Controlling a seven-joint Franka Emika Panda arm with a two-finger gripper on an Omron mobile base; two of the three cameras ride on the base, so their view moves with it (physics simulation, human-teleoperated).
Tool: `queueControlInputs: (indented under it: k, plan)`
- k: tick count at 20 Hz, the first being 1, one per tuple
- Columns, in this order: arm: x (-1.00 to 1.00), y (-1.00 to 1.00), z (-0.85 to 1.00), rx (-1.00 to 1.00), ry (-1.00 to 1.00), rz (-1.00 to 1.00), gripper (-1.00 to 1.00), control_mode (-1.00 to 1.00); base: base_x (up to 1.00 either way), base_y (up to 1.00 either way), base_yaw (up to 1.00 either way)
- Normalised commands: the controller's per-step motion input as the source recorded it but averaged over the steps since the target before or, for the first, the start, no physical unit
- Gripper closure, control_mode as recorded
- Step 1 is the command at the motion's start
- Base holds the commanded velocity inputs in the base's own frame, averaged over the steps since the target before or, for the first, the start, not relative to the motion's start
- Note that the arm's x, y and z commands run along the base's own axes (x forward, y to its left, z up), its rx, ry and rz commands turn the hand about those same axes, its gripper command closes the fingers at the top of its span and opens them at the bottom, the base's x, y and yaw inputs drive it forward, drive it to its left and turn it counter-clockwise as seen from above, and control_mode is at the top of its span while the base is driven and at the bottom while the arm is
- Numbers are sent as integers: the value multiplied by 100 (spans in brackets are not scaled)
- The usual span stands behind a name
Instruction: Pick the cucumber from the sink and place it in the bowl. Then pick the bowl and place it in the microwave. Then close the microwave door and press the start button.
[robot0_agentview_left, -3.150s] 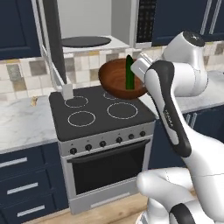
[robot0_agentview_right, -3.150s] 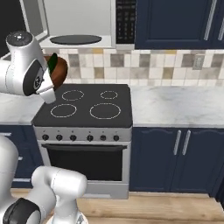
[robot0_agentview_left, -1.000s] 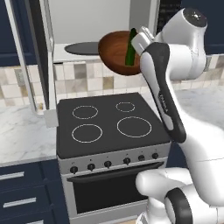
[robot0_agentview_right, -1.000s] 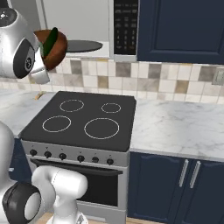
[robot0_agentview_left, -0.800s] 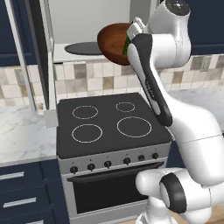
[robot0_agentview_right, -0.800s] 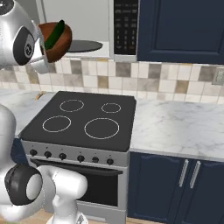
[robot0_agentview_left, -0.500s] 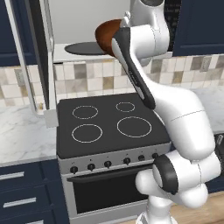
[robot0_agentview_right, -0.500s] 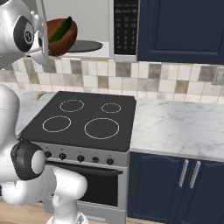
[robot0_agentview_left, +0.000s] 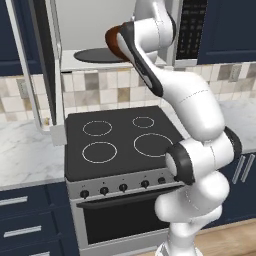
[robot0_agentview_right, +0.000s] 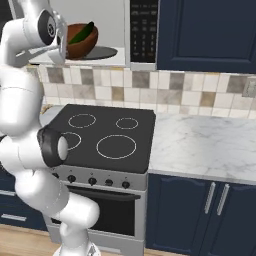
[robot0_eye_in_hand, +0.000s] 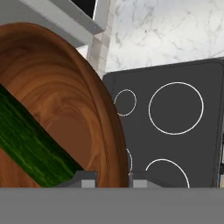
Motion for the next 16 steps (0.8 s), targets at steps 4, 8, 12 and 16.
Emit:
queueControlInputs:
  k: [4, 8, 12, 16]
  plan:
    - [72, 3, -4, 5, 1, 0, 100, -100, 0, 0, 0]
    - [67, 16, -20, 0, 0, 0, 100, -100, 0, 0, 0]
    - [39, 11, -4, 0, 0, 1, 100, -100, 0, 0, 0]
    - [44, 5, -4, 0, 0, 4, 100, -100, 0, 0, 0]
